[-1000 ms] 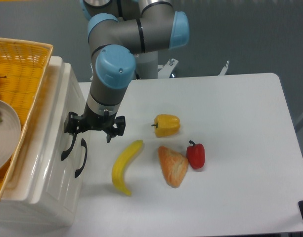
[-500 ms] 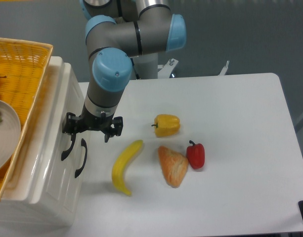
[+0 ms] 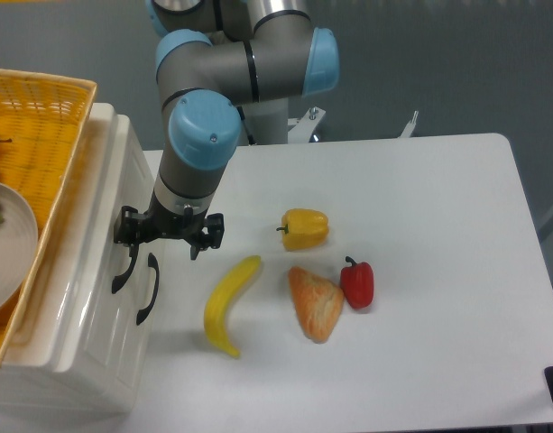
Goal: Slide open the top white drawer
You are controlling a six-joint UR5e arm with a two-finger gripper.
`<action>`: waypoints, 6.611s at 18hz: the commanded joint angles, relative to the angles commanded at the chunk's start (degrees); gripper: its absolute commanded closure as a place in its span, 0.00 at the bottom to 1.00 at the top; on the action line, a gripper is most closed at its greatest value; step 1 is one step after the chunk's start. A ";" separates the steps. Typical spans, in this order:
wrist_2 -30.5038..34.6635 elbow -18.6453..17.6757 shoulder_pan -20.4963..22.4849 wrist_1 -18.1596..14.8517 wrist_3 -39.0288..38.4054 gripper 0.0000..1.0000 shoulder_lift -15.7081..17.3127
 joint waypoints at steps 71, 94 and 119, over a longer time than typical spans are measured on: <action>0.96 0.53 4.74 -2.72 3.42 0.00 -0.26; 1.67 0.88 13.71 -5.27 13.00 0.00 -0.62; -1.32 2.20 15.29 -7.47 13.80 0.00 -1.14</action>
